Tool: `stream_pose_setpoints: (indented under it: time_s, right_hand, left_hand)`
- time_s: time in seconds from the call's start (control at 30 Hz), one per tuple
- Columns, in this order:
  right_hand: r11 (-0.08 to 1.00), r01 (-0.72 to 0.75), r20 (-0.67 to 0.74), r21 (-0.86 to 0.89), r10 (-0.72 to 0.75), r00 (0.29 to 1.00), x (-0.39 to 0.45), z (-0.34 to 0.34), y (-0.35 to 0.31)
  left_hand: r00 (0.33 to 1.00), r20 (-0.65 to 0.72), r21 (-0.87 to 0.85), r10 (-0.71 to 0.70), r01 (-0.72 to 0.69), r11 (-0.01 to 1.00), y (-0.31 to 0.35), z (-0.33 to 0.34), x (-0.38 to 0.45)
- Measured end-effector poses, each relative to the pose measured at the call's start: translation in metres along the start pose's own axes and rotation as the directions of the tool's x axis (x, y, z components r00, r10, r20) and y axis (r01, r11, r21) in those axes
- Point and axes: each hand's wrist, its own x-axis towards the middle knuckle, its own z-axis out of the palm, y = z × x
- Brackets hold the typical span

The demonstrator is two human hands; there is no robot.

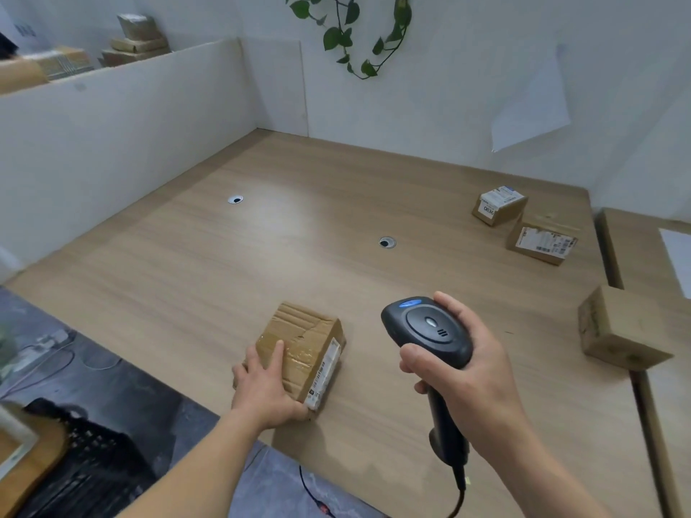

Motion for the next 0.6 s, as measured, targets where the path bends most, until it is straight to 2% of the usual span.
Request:
stream_pose_setpoints:
  time_s: [0.07, 0.13, 0.27, 0.3, 0.4, 0.6]
  right_hand:
    - [1.000, 0.006, 0.009, -0.002, -0.006, 1.000, -0.002, 0.002, 0.001]
    - [1.000, 0.008, 0.037, -0.007, -0.008, 0.999, -0.003, 0.005, -0.003]
    - [0.999, 0.013, 0.181, -0.033, -0.007, 0.983, 0.000, 0.017, -0.014]
    - [0.999, 0.022, 0.230, -0.047, -0.010, 0.973, 0.001, 0.023, -0.018]
    - [0.995, 0.070, 0.373, -0.076, -0.036, 0.927, 0.003, 0.050, -0.032]
    - [0.983, 0.179, 0.529, -0.030, -0.136, 0.837, -0.009, 0.116, -0.068]
  left_hand:
    - [0.994, 0.021, -0.197, -0.109, 0.111, 0.974, -0.006, -0.014, 0.000]
    - [0.985, 0.043, -0.387, -0.164, 0.168, 0.906, -0.017, -0.028, 0.002]
    - [0.987, 0.156, -0.653, -0.028, 0.125, 0.747, -0.037, -0.089, -0.018]
    - [0.984, 0.175, -0.667, 0.015, 0.107, 0.737, -0.043, -0.111, -0.026]
    - [0.973, 0.217, -0.608, 0.082, 0.068, 0.791, -0.061, -0.183, -0.053]
    - [0.978, 0.195, -0.495, 0.068, 0.038, 0.868, -0.104, -0.284, -0.103]
